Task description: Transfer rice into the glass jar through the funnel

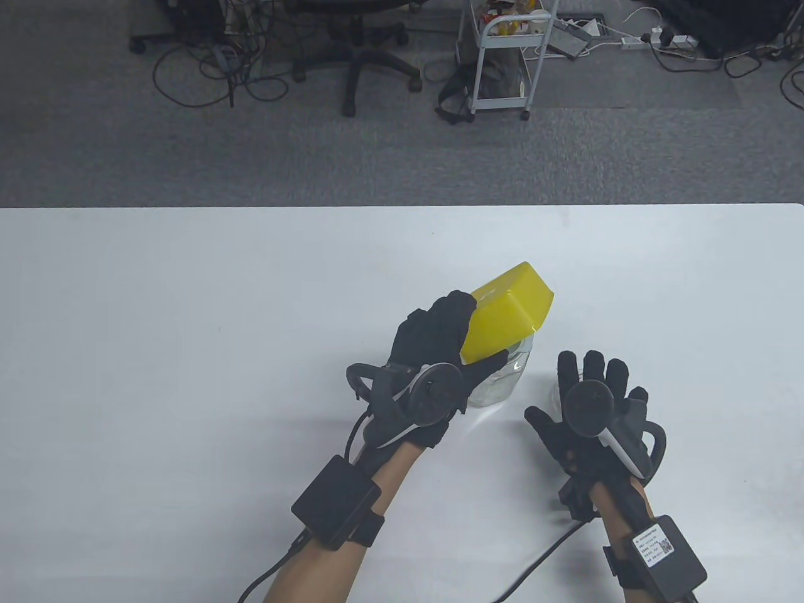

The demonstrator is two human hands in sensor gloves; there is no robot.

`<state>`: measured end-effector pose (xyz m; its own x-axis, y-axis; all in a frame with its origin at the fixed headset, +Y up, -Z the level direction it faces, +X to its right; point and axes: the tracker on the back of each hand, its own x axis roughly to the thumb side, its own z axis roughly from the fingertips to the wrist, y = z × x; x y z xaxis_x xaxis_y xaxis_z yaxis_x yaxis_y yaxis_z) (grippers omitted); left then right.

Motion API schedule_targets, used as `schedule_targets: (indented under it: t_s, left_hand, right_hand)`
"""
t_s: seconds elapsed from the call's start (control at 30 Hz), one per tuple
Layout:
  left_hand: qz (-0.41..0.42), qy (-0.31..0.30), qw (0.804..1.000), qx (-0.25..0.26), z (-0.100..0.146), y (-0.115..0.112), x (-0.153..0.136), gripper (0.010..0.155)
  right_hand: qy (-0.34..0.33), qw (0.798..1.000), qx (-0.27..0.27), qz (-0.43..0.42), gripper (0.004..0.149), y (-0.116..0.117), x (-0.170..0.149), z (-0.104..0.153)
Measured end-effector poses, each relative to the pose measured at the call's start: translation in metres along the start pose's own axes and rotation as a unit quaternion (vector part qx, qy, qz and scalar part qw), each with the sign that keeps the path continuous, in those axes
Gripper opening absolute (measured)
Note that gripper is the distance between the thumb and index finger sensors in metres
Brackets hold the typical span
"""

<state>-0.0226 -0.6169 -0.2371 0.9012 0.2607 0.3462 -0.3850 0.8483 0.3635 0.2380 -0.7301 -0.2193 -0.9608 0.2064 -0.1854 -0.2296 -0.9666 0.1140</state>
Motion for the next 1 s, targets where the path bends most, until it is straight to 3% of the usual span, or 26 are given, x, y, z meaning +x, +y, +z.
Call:
schedule_targets:
  t_s: [0.2, 0.4, 0.5, 0.7, 0.87, 1.0]
  left_hand:
    - [-0.003, -0.001, 1.000, 0.005, 0.000, -0.001, -0.004, 0.091]
    - [0.074, 0.053, 0.996, 0.021, -0.003, 0.011, -0.026, 0.091]
    - [0.171, 0.105, 0.978, 0.057, 0.002, 0.028, -0.047, 0.092]
    - [0.250, 0.195, 0.944, 0.087, 0.024, 0.053, -0.110, 0.092]
    - [0.256, 0.268, 0.927, 0.063, 0.062, 0.038, -0.164, 0.092]
    - [0.273, 0.333, 0.902, 0.026, 0.103, 0.005, -0.194, 0.093]
  right_hand:
    - [0.000, 1.000, 0.001, 0.001, 0.093, 0.000, 0.000, 0.000]
    - [0.000, 1.000, 0.001, 0.000, 0.093, 0.000, 0.000, 0.000]
    - [0.000, 1.000, 0.000, -0.003, 0.093, 0.000, 0.000, 0.000]
    - [-0.002, 1.000, -0.002, -0.003, 0.093, 0.000, 0.000, 0.000]
    - [-0.007, 1.000, -0.003, -0.003, 0.093, 0.000, 0.001, 0.001]
    - [-0.010, 1.000, -0.007, -0.005, 0.092, 0.000, 0.002, 0.002]
